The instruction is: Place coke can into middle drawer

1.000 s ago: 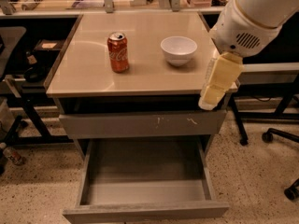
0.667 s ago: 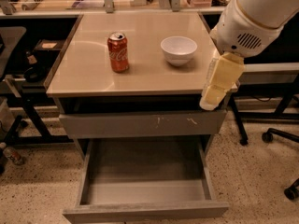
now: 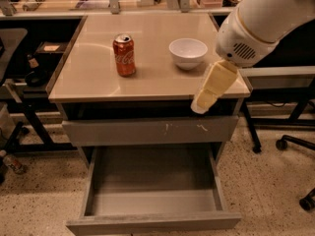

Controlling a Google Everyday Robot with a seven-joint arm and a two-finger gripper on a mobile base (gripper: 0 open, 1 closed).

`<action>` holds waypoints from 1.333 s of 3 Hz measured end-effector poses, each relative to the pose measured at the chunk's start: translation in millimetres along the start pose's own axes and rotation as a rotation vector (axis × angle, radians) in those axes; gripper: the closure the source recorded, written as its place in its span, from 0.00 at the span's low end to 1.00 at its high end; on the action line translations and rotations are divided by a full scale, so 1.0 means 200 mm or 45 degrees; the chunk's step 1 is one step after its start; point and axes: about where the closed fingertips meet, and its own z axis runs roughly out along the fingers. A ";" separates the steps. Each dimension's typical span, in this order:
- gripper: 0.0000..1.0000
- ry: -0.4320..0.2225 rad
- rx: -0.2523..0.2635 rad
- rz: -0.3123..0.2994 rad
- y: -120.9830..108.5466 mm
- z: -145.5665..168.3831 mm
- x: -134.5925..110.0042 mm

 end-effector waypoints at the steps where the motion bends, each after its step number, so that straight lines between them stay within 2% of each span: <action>1: 0.00 -0.074 0.005 0.075 -0.08 0.12 -0.13; 2: 0.00 -0.140 -0.021 0.106 -0.16 0.26 -0.27; 3: 0.00 -0.196 -0.100 0.134 -0.21 0.37 -0.40; 4: 0.00 -0.203 -0.104 0.134 -0.22 0.38 -0.41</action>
Offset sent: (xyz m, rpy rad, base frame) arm 0.0985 0.0828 -0.0279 0.2080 0.0114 -0.0455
